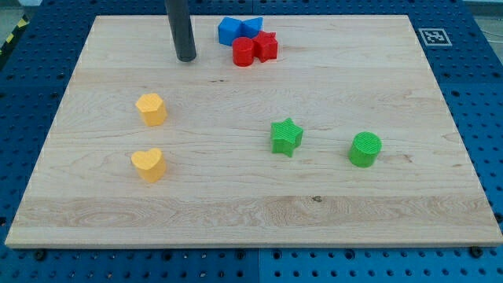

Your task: Move your arm near green star

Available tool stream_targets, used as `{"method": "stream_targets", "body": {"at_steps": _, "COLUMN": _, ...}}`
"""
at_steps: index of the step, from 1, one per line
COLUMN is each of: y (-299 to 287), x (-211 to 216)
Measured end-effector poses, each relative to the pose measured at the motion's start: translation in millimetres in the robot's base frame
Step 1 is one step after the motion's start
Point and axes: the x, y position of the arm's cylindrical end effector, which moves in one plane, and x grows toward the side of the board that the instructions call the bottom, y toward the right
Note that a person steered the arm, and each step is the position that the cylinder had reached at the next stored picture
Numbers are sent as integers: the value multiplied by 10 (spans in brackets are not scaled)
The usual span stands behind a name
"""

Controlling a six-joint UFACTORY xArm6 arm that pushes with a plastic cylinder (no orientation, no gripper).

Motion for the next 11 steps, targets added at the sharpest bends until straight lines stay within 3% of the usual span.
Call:
{"method": "stream_targets", "body": {"at_steps": 7, "y": 161, "x": 210}}
{"method": "stream_targets", "body": {"at_steps": 11, "y": 688, "x": 792}}
